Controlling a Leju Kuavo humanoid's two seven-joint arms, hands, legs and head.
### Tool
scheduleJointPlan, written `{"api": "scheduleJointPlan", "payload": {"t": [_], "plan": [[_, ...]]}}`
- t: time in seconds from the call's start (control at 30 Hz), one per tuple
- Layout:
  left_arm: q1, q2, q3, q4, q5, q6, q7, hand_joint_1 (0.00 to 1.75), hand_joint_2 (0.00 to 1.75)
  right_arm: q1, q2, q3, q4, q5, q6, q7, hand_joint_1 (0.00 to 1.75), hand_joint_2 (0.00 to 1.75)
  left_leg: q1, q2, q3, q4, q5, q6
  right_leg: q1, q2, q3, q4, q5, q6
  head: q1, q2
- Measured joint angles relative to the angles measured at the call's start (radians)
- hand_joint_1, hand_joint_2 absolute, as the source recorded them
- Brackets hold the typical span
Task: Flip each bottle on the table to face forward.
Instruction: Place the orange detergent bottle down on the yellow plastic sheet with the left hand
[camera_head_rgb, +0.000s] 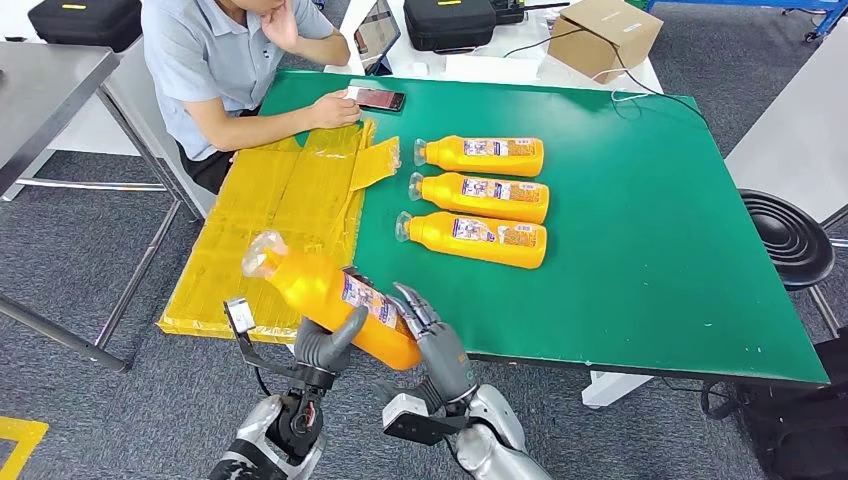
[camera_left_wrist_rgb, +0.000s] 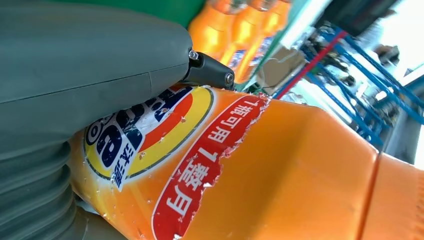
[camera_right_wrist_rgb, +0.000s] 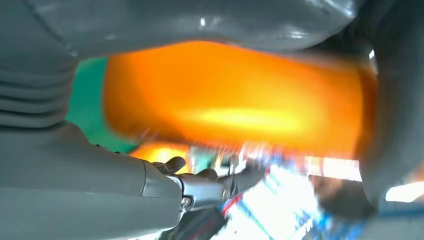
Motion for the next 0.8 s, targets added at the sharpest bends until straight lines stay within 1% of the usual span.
{"api": "scheduleJointPlan", "payload": {"t": [0.07,0.13,0.17,0.2,0.33,0.43,0.5,0.57,0.63,0.7,0.8], "plan": [[-0.009,0.004,0.011,0.005,0.004,0.028,0.021,1.75,1.75,0.024,-0.006,0.003,-0.038,-0.046,-0.064,0.0,0.0,0.0,0.0,0.0,0.0,0.0,0.0,0.0,0.0,0.0,0.0,0.0,0.0,0.0,0.0,0.0],[-0.019,0.009,0.019,0.01,-0.013,0.059,0.026,1.75,1.75,0.041,-0.012,0.003,-0.068,-0.066,-0.098,0.0,0.0,0.0,0.0,0.0,0.0,0.0,0.0,0.0,0.0,0.0,0.0,0.0,0.0,0.0,0.0,0.0],[-0.025,0.011,0.021,0.013,-0.032,0.084,0.023,1.75,1.75,0.049,-0.015,0.003,-0.082,-0.073,-0.106,0.0,0.0,0.0,0.0,0.0,0.0,0.0,0.0,0.0,0.0,0.0,0.0,0.0,0.0,0.0,0.0,0.0],[-0.033,0.014,0.022,0.018,-0.067,0.131,0.018,1.75,1.75,0.061,-0.018,0.002,-0.101,-0.085,-0.112,0.0,0.0,0.0,0.0,0.0,0.0,0.0,0.0,0.0,0.0,0.0,0.0,0.0,0.0,0.0,0.0,0.0],[-0.086,0.038,0.023,0.053,-0.294,0.427,-0.023,1.75,1.75,0.122,-0.032,-0.008,-0.204,-0.125,-0.128,0.0,0.0,0.0,0.0,0.0,0.0,0.0,0.0,0.0,0.0,-0.001,0.0,0.0,0.0,0.0,0.0,0.0],[-0.134,0.06,0.021,0.087,-0.45,0.584,-0.06,1.75,1.75,0.176,-0.042,-0.03,-0.276,-0.09,-0.131,0.0,0.0,0.0,0.0,-0.001,0.0,0.0,0.0,0.0,0.0,-0.001,0.0,0.0,0.0,0.0,0.0,0.0],[-0.16,0.08,0.019,0.105,-0.55,0.662,-0.077,1.75,1.75,0.216,-0.046,-0.05,-0.324,-0.077,-0.131,0.0,0.0,0.0,0.0,-0.001,0.0,0.0,0.0,0.0,0.0,-0.001,0.0,0.0,0.0,0.0,0.0,0.0],[-0.189,0.099,0.017,0.121,-0.666,0.734,-0.071,1.75,1.75,0.248,-0.048,-0.067,-0.369,-0.073,-0.131,0.0,0.0,0.0,0.0,0.0,0.0,0.0,0.0,0.0,0.0,-0.001,-0.001,0.0,0.0,0.0,0.0,0.0],[-0.232,0.116,0.01,0.156,-0.808,0.799,-0.04,1.75,1.75,0.267,-0.049,-0.074,-0.407,-0.079,-0.132,0.0,0.0,0.0,0.0,-0.001,-0.001,0.0,0.0,0.0,0.0,-0.001,-0.001,0.0,0.0,0.0,0.0,0.0],[-0.29,0.129,0.001,0.218,-0.963,0.852,-0.004,1.75,1.75,0.272,-0.05,-0.073,-0.429,-0.094,-0.132,0.0,0.0,0.0,0.0,-0.001,-0.001,0.0,0.0,0.0,0.0,-0.001,-0.001,0.0,0.0,0.0,0.0,0.0],[-0.389,0.136,-0.009,0.341,-1.146,0.89,0.047,1.75,1.75,0.271,-0.052,-0.058,-0.451,-0.128,-0.132,0.0,0.0,0.0,0.0,0.0,-0.001,0.0,0.002,0.0,0.0,-0.001,0.0,0.0,0.001,0.0,0.0,0.0]]}}
